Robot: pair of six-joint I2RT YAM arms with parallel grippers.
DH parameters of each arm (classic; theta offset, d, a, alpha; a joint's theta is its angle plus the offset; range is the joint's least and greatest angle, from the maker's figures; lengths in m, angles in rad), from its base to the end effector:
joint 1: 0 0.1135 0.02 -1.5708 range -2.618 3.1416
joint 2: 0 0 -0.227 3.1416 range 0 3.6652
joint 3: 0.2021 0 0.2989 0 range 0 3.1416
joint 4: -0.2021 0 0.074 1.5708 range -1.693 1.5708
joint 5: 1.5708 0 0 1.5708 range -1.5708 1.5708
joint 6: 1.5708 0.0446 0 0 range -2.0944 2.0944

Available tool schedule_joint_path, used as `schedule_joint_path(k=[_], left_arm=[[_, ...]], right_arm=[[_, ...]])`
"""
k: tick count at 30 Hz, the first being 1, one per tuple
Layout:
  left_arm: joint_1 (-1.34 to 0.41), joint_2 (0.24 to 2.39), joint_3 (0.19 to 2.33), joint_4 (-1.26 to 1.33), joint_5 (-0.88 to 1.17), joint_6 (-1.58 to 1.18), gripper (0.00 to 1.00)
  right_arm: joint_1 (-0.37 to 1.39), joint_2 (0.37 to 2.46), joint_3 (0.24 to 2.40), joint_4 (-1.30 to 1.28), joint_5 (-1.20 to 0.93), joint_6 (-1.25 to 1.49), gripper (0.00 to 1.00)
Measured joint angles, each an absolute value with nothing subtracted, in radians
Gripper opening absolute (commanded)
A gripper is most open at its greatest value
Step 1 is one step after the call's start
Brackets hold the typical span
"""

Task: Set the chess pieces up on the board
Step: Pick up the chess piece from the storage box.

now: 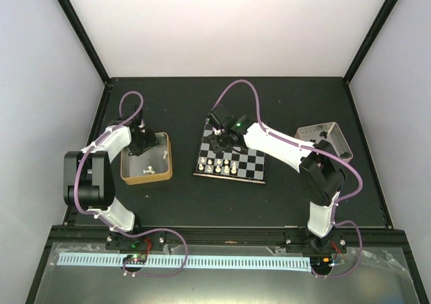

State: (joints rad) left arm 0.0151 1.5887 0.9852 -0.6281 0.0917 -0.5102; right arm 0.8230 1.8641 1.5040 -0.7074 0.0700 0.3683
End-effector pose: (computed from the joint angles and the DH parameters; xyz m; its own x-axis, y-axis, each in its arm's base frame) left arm 0.3386 0.0010 0.1120 -0.8304 -0.4989 -0.2482 -0.4470 0.8623 -0.2379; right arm 0.3001 0.3190 0.1800 -0.8108 -0.3461 -0.4720 -0.4465 0.8872 0.1165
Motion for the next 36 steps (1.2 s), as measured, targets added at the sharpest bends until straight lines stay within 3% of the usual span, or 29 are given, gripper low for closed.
schedule_joint_path(k=[15,24,29,36], left_arm=[[0.033,1.683,1.012,-0.543,0.009,-0.688,0.49],[0.033,1.74,1.024,-0.593,-0.046,-0.658,0.31],[0.033,1.741,1.024,-0.607,-0.05,-0.635,0.11],[0.033,1.727,1.024,-0.614,-0.059,-0.617,0.09]], right_arm=[[0.823,1.863,1.487,-0.695,0.07,0.368,0.3],[0.823,1.863,1.483,-0.695,0.07,0.369,0.3],[0.823,1.862,1.479,-0.694,0.07,0.372,0.29],[0.822,1.84,1.464,-0.687,0.065,0.38,0.29]])
